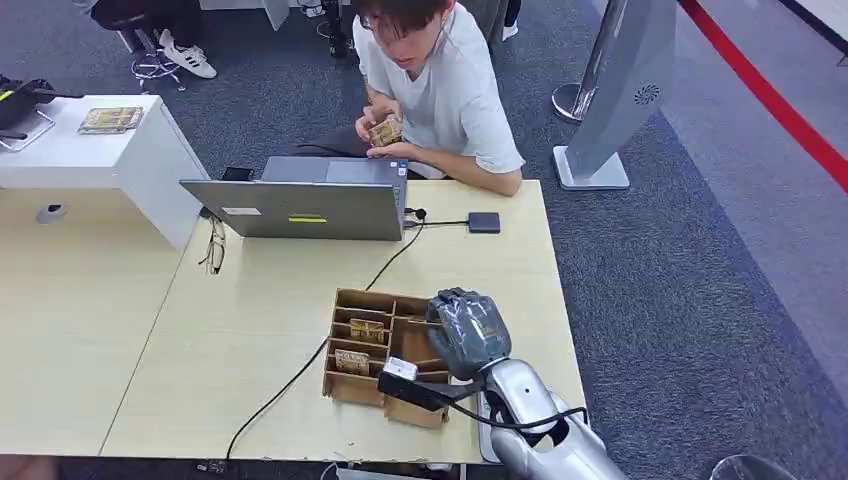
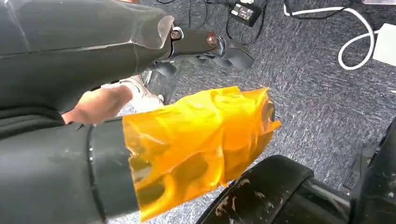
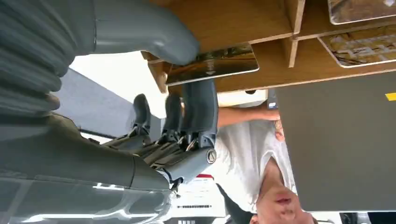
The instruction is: Pass the card to the sensor for recognition and then transmit it.
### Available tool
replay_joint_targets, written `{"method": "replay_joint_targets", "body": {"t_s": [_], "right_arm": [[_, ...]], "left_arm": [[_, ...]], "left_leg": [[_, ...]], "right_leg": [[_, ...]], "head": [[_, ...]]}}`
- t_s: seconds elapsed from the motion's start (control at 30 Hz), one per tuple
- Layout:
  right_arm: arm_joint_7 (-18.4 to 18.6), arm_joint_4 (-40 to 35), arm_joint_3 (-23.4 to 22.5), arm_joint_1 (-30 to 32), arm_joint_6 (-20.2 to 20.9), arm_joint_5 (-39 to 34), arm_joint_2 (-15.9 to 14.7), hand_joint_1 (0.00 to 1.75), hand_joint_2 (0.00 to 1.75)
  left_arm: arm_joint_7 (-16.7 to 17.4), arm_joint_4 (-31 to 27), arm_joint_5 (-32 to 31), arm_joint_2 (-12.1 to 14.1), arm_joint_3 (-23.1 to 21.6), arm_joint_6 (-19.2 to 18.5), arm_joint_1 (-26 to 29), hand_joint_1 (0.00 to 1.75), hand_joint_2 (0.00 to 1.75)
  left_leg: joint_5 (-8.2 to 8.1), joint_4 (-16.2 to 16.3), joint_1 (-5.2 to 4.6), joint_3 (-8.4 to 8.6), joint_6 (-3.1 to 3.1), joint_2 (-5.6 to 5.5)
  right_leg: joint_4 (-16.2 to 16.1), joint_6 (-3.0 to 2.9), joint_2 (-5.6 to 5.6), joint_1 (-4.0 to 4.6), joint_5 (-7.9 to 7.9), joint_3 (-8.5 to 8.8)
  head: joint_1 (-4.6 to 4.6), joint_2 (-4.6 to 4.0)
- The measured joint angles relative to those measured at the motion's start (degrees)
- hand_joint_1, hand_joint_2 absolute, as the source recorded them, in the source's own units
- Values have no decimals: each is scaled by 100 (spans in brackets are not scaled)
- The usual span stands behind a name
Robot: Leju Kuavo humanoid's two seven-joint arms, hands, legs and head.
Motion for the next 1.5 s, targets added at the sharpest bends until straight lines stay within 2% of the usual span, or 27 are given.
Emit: {"method": "replay_joint_targets", "body": {"t_s": [0.17,0.3,0.37,0.43,0.7,0.87,1.0,1.17,1.5], "right_arm": [[-17,13,0,0,-11,-15,2,145,175],[-81,11,-2,12,-122,-22,15,145,175],[-94,11,-2,24,-146,-22,15,169,175],[-103,11,-7,34,-164,-22,15,175,175],[-350,-197,-70,155,-518,-149,48,175,175],[-623,-639,-70,287,-864,-278,59,175,175],[-907,-1089,-63,387,-1076,-660,59,175,175],[-977,-1438,-61,441,-1102,-741,59,175,175],[-1021,-1587,-61,477,-1119,-783,59,175,175]], "left_arm": [[0,0,9,0,0,0,1,0,0],[0,0,17,0,0,11,3,0,0],[0,0,24,-2,0,11,4,0,0],[0,0,24,-2,0,13,5,0,0],[-9,0,42,0,0,68,17,0,0],[-28,0,112,-2,0,116,62,0,0],[-70,0,153,0,0,153,105,0,0],[-76,0,153,0,0,166,111,0,0],[-76,0,155,0,0,166,111,0,0]], "left_leg": [[0,0,0,0,0,0],[0,0,0,0,0,0],[0,0,0,0,0,0],[0,0,0,0,0,0],[0,0,0,0,0,0],[0,0,0,-1,0,0],[0,0,0,-1,0,0],[1,0,0,-1,-1,0],[3,0,0,-1,-5,0]], "right_leg": [[0,0,0,0,0,0],[0,0,0,0,0,0],[0,0,0,0,0,0],[0,0,0,0,0,0],[0,0,0,0,0,0],[0,0,0,0,0,-1],[0,0,0,0,0,-1],[0,0,0,0,0,0],[0,0,0,0,1,0]], "head": [[0,0],[0,0],[0,0],[0,0],[0,0],[-2,0],[2,0],[0,0],[0,0]]}}
